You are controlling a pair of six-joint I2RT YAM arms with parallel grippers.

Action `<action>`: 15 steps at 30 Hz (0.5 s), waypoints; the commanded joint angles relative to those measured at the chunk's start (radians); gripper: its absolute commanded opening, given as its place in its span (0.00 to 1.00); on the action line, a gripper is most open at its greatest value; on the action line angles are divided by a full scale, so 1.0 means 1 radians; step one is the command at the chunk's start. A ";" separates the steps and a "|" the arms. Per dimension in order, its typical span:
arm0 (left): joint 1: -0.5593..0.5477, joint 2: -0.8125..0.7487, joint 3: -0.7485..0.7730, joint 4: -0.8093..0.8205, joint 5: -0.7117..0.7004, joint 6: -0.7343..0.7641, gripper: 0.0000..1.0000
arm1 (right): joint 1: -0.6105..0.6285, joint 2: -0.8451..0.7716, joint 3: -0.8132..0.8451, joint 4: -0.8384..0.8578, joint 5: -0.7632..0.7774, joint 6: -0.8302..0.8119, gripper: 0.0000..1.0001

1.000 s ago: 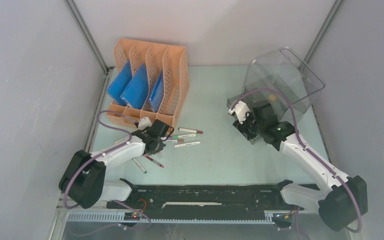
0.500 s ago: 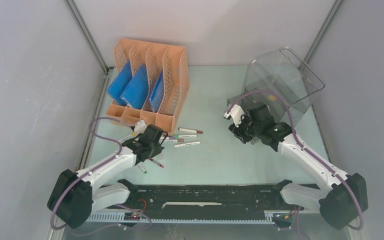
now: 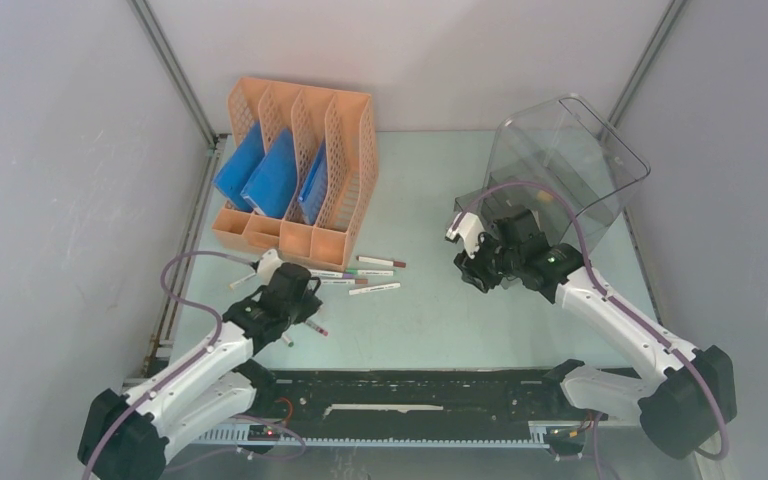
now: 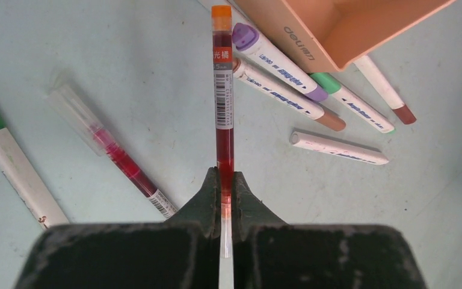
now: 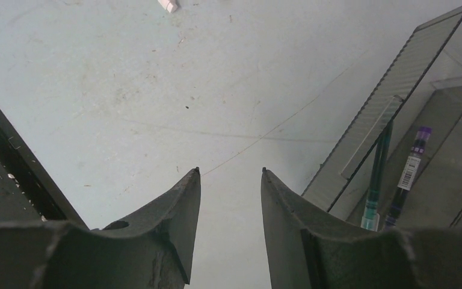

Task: Organize the desk
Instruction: Pick up the stationery from the center of the board.

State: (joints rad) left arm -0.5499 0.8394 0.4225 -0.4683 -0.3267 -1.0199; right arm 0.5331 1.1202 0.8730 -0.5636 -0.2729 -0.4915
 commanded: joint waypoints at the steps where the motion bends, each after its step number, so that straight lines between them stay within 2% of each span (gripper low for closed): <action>1: -0.005 -0.070 -0.011 0.019 0.012 -0.002 0.00 | 0.006 -0.013 0.042 0.002 -0.037 0.018 0.49; 10: -0.003 -0.169 -0.006 -0.019 -0.016 -0.007 0.00 | -0.003 -0.023 0.045 -0.006 -0.073 0.028 0.49; 15: -0.004 -0.219 -0.018 0.070 0.043 0.037 0.00 | -0.017 -0.030 0.056 -0.020 -0.138 0.042 0.49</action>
State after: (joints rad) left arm -0.5499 0.6601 0.4049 -0.4786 -0.3241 -1.0191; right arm 0.5282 1.1191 0.8749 -0.5678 -0.3420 -0.4767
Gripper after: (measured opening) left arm 0.019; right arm 0.494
